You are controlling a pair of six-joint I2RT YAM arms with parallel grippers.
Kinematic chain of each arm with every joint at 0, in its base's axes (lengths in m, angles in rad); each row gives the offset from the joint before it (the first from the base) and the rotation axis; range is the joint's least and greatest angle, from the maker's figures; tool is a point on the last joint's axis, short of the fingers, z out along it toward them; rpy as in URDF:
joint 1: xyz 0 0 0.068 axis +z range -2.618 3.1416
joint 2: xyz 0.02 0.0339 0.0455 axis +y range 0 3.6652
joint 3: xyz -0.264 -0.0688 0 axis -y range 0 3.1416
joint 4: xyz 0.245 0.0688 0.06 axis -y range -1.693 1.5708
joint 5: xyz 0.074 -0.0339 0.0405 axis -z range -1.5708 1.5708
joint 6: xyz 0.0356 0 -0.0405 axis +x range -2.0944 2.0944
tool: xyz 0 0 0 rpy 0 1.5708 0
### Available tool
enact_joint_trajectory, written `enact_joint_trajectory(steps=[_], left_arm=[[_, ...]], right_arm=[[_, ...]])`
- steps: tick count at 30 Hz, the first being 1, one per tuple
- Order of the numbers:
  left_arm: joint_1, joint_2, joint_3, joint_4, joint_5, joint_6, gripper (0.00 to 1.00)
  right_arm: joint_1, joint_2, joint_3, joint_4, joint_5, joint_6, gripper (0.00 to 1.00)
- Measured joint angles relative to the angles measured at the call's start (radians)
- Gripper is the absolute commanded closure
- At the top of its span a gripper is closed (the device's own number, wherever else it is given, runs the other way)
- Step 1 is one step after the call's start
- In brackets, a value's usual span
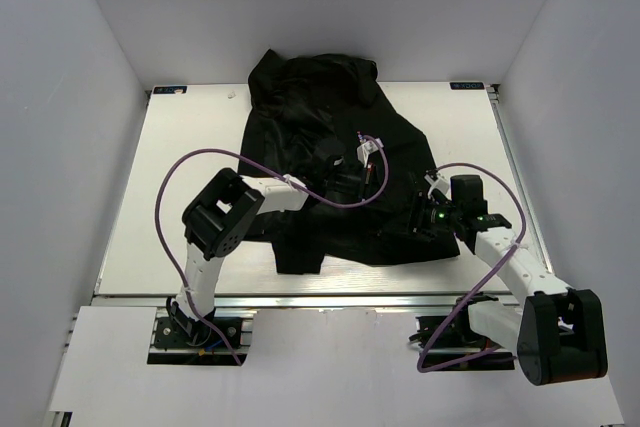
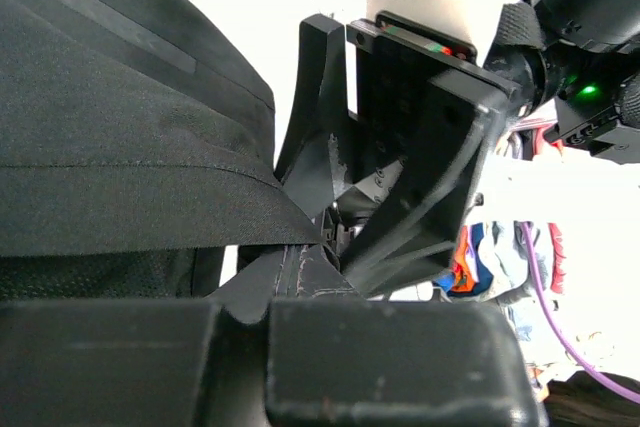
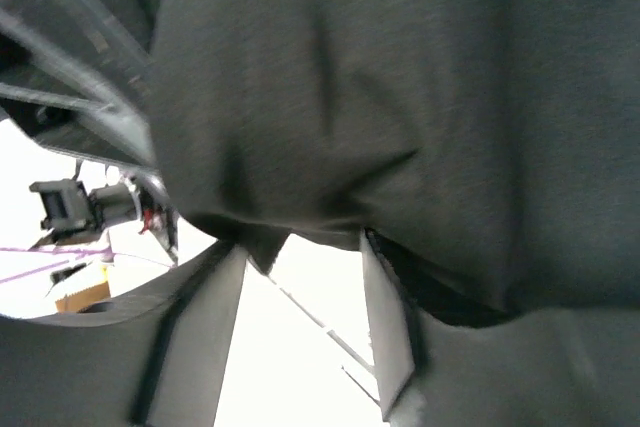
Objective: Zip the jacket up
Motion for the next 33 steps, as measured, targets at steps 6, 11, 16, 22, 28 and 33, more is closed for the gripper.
enact_joint_trajectory(steps=[6, 11, 16, 22, 28, 33], left_arm=[[0.000, -0.035, -0.017, 0.004, -0.009, -0.006, 1.00], [0.000, -0.053, -0.017, 0.018, -0.011, -0.007, 1.00], [0.000, -0.054, -0.017, 0.007, -0.019, -0.008, 1.00], [0.000, -0.054, 0.027, -0.170, -0.111, 0.060, 1.00], [-0.005, -0.054, 0.087, -0.362, -0.255, 0.129, 1.00], [-0.024, -0.054, 0.098, -0.493, -0.362, 0.164, 1.00]], right_arm=[[0.012, -0.014, 0.011, 0.008, 0.078, 0.013, 0.88], [0.014, -0.041, 0.011, 0.013, 0.106, 0.016, 1.00], [0.014, -0.041, 0.011, 0.022, 0.079, 0.006, 1.00], [0.023, -0.079, 0.062, -0.059, 0.083, -0.043, 0.59], [0.251, -0.080, 0.204, -0.151, 0.283, -0.041, 0.49], [0.407, -0.040, 0.267, -0.206, 0.521, 0.042, 0.49]])
